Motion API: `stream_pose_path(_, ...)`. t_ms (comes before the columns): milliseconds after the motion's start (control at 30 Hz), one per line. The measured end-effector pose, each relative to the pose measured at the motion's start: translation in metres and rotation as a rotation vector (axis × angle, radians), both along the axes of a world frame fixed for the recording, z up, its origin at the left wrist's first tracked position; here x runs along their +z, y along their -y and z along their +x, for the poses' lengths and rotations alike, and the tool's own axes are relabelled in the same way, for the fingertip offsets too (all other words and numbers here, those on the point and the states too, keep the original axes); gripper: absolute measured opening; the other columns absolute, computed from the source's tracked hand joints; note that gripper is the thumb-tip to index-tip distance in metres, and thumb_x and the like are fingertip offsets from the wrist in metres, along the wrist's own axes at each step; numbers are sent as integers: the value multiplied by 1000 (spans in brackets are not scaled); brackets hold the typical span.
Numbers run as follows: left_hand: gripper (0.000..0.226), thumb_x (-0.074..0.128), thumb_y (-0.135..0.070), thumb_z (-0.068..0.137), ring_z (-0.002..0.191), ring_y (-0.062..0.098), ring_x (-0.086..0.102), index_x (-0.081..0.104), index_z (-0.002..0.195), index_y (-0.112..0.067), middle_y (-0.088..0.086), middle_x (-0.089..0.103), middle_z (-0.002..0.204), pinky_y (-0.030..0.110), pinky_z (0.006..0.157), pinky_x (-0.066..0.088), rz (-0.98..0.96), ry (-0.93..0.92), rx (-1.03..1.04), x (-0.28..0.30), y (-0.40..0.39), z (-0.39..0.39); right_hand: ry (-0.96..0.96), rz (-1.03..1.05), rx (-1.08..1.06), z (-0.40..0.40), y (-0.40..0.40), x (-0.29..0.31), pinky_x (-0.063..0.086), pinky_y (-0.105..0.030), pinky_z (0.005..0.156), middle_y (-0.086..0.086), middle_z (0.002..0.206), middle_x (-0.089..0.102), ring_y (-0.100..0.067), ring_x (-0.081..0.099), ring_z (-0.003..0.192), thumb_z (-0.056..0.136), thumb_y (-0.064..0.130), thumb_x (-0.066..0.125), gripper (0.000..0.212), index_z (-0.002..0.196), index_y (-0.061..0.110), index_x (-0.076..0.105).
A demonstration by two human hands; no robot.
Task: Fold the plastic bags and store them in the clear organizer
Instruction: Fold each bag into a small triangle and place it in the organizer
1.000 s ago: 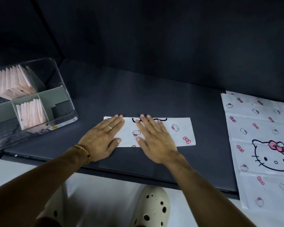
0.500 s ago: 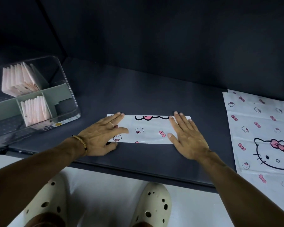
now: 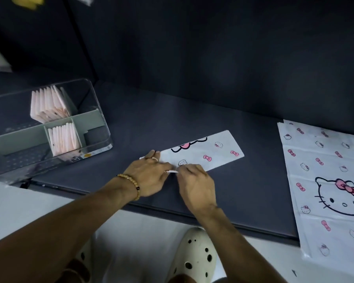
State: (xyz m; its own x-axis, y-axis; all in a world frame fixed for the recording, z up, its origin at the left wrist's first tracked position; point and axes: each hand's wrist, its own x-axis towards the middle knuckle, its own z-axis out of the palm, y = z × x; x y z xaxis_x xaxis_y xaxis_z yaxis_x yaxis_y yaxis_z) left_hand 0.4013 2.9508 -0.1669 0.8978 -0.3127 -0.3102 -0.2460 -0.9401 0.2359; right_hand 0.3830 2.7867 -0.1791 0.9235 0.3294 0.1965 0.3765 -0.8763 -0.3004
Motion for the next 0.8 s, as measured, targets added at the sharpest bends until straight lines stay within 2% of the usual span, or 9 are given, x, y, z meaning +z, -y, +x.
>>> stream_pose_path(133,48,57,-52,82,123,10,48,55,128,-36,-18,52,135,28,103,39,-245,10,32,20,-13,-12,-259,329,-137,4,17,-1,46,-32,60,-2,66,63,-19,55,61,93,16,60,19,77,8,65)
stream_pose_path(200,35,66,-47,76,99,5,61,68,108,-32,-25,65,106,20,87,47,-496,-77,109,29,-17,-13,-528,597,-178,11,33,3,44,-30,61,-11,64,56,-13,48,58,95,19,57,29,73,0,57)
stream_pose_path(267,16,72,-29,79,87,6,66,73,93,-22,-19,71,89,17,79,49,-790,-236,217,29,-14,-11,-749,812,-196,15,47,9,54,-24,74,-10,81,71,-10,64,71,97,16,56,25,81,-2,65)
stream_pose_path(333,6,68,-17,85,77,5,64,72,84,-14,-9,72,80,23,72,49,-872,-267,305,22,-5,-8,-857,926,-237,17,53,10,57,-25,78,-4,93,75,-13,70,83,98,15,54,23,91,0,69)
stream_pose_path(433,31,58,-25,91,54,6,40,54,66,-7,-8,46,57,22,56,36,-637,-120,460,5,6,-5,-743,735,-363,23,43,8,55,-30,61,7,64,59,-5,61,62,96,19,54,32,71,0,54)
stream_pose_path(500,37,55,-27,92,56,13,38,45,63,-7,-3,42,57,27,54,34,-543,-92,558,-3,11,-1,-645,538,-442,30,32,7,37,-27,49,10,55,43,-8,62,56,95,22,52,37,62,11,39)
stream_pose_path(567,40,55,-29,92,59,18,41,38,59,-12,-1,43,58,28,55,32,-472,-109,632,-8,16,3,-619,426,-483,37,24,4,34,-27,50,2,60,45,-25,61,66,94,24,50,35,63,14,37)
stream_pose_path(667,43,55,-31,91,65,22,45,36,57,-15,-1,43,61,27,60,36,-427,-131,708,-14,21,11,-591,286,-507,44,17,1,36,-26,49,0,67,52,-22,51,68,96,26,48,28,69,17,45)
stream_pose_path(800,45,54,-33,91,61,21,44,34,54,-16,1,41,59,28,55,36,-394,-115,729,-18,22,14,-596,170,-498,54,13,-1,40,-29,64,-5,93,61,-23,52,83,98,28,45,19,101,11,54)
